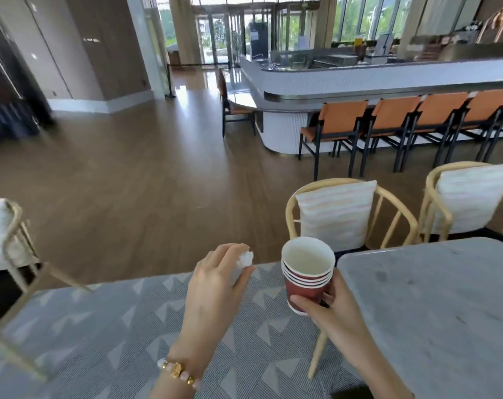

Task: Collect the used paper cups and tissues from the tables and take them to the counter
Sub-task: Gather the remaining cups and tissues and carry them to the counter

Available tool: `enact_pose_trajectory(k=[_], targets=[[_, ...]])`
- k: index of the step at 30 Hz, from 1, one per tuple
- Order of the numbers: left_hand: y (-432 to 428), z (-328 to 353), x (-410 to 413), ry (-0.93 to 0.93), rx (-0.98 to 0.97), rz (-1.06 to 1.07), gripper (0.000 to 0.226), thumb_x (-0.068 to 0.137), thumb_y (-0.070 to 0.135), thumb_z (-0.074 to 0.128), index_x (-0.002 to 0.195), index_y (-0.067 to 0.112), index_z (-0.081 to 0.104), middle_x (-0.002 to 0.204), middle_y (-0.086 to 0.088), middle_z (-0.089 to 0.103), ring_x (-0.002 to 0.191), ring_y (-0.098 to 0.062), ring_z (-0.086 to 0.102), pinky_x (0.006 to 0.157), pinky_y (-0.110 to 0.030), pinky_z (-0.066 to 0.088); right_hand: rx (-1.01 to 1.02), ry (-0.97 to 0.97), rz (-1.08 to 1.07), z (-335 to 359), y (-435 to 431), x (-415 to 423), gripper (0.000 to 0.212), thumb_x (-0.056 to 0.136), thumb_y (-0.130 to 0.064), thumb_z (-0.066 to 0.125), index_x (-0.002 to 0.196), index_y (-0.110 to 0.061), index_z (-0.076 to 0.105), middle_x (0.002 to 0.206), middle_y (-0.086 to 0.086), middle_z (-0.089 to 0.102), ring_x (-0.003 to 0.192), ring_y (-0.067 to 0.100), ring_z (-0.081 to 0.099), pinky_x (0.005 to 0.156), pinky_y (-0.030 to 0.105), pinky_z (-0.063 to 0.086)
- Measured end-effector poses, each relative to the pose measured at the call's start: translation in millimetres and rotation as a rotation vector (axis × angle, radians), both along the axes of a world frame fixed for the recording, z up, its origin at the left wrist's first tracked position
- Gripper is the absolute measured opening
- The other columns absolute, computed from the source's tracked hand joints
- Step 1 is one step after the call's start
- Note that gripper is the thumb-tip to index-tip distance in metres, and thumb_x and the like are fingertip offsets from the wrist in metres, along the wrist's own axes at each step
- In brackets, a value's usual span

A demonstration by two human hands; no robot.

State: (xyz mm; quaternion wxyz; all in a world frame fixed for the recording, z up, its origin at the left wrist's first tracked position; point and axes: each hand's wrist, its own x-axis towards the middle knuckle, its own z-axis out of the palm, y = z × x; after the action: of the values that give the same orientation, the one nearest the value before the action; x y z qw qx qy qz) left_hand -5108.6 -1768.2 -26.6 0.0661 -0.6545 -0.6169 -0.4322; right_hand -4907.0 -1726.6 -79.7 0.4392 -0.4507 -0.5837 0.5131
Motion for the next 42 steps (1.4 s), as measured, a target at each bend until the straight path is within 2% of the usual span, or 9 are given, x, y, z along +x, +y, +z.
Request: enact_pose_trajectory(k=[2,5,9,12,15,20,27,33,42], targets=[[7,-1,-19,0.0,-0.002,0.016,0.026,0.078,0.02,0.073,0.102,0.022,0.062,0.103,0.012,0.063,0.083,-0.009,0.06,0.069,-0.034,0.053,0.008,-0.002,0.018,0,11,-21,0.063,0.067,-0.01,0.083,0.114,-0.038,0.051,0.107,-0.017,0.065,0.095,-0.008,0.062,0.076,0.012,0.05],[17,-4,-45,-0.01,-0.02,0.049,0.026,0.077,0.019,0.074,0.101,0.02,0.064,0.102,0.011,0.064,0.083,-0.011,0.06,0.069,-0.037,0.054,0.006,0.007,0.063,-3,29,-46,0.067,0.069,-0.011,0.082,0.122,-0.035,0.049,0.112,-0.015,0.064,0.099,-0.005,0.063,0.078,0.012,0.05],[40,-7,-74,-0.025,-0.037,0.098,0.027,0.076,0.015,0.075,0.101,0.018,0.065,0.101,0.01,0.065,0.083,-0.014,0.063,0.066,-0.04,0.055,0.023,-0.011,0.134,-6,65,-76,0.062,0.069,-0.017,0.084,0.111,-0.05,0.052,0.109,-0.024,0.065,0.103,-0.006,0.061,0.077,0.007,0.048],[65,-10,-94,-0.028,-0.036,0.139,0.027,0.076,0.015,0.075,0.102,0.017,0.065,0.101,0.009,0.065,0.082,-0.015,0.063,0.063,-0.04,0.055,0.023,-0.023,0.135,-8,100,-100,0.061,0.061,-0.03,0.085,0.105,-0.059,0.053,0.109,-0.025,0.065,0.103,-0.003,0.062,0.079,0.014,0.05],[105,-14,-114,-0.041,-0.044,0.18,0.027,0.076,0.015,0.075,0.101,0.016,0.065,0.101,0.009,0.066,0.082,-0.014,0.063,0.064,-0.041,0.055,0.018,-0.03,0.149,-15,150,-123,0.064,0.059,-0.032,0.085,0.112,-0.046,0.053,0.108,-0.019,0.067,0.103,0.002,0.063,0.087,0.026,0.052],[200,-11,-146,-0.012,-0.055,0.218,0.027,0.076,0.015,0.076,0.1,0.017,0.065,0.101,0.01,0.066,0.081,-0.014,0.063,0.064,-0.037,0.055,0.05,-0.023,0.204,-15,251,-161,0.058,0.066,-0.027,0.085,0.11,-0.045,0.051,0.103,-0.027,0.067,0.096,-0.004,0.065,0.072,0.01,0.051],[322,4,-175,0.008,-0.049,0.248,0.027,0.075,0.018,0.076,0.1,0.02,0.064,0.1,0.012,0.066,0.079,-0.013,0.062,0.063,-0.03,0.053,0.035,0.034,0.259,1,376,-199,0.06,0.066,-0.019,0.085,0.114,-0.037,0.053,0.106,-0.017,0.069,0.1,0.005,0.066,0.076,0.014,0.052],[408,1,-202,0.002,-0.043,0.214,0.027,0.076,0.016,0.076,0.1,0.018,0.065,0.1,0.01,0.066,0.081,-0.013,0.063,0.065,-0.035,0.055,0.03,0.051,0.225,5,457,-221,0.062,0.058,-0.034,0.083,0.113,-0.037,0.054,0.108,-0.015,0.069,0.101,0.005,0.066,0.079,0.015,0.051],[563,-12,-269,-0.011,-0.049,0.166,0.026,0.077,0.019,0.074,0.1,0.021,0.063,0.1,0.013,0.065,0.081,-0.013,0.062,0.064,-0.029,0.052,0.014,0.021,0.145,-3,596,-279,0.061,0.068,-0.01,0.083,0.118,-0.03,0.054,0.106,-0.014,0.069,0.101,0.008,0.066,0.083,0.023,0.053]])
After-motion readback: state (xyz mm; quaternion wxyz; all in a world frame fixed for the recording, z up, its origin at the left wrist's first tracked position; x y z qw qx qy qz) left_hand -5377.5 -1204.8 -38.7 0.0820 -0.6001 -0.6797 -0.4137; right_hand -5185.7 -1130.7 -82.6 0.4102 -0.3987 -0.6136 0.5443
